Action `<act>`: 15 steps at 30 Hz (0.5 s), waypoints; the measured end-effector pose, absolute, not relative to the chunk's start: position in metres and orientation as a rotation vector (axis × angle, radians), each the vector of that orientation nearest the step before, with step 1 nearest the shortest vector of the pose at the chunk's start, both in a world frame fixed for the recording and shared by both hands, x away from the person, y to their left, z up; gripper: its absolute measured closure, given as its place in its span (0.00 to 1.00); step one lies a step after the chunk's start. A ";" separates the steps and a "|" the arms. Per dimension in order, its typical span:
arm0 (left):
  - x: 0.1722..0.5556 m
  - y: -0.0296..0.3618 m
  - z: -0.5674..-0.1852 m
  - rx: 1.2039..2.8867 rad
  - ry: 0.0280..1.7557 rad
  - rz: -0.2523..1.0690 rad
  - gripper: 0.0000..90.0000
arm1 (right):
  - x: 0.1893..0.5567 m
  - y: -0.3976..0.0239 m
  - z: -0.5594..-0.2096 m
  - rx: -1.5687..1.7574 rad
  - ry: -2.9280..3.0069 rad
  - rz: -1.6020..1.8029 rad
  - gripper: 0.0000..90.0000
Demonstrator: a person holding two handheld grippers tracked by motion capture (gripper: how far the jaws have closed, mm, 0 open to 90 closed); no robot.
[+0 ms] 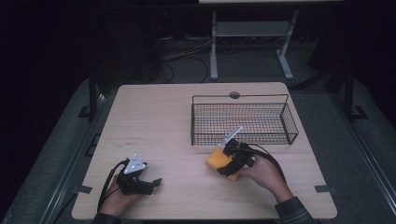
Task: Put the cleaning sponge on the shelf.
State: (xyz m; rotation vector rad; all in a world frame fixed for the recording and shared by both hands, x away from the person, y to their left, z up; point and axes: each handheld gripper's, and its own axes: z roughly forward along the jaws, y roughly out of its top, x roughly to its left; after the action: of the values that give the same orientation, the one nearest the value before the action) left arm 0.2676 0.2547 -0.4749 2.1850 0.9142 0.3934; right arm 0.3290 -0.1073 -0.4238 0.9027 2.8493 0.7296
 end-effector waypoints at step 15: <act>0.268 0.255 -0.475 2.184 0.912 0.396 0.14 | 0.326 -0.128 -0.403 0.940 2.800 0.762 0.25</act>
State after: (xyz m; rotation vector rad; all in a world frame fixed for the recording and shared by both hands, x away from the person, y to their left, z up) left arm 0.2677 0.2547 -0.4750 2.1839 0.9122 0.3964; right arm 0.3258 -0.1284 -0.4030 0.9401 2.7997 0.7616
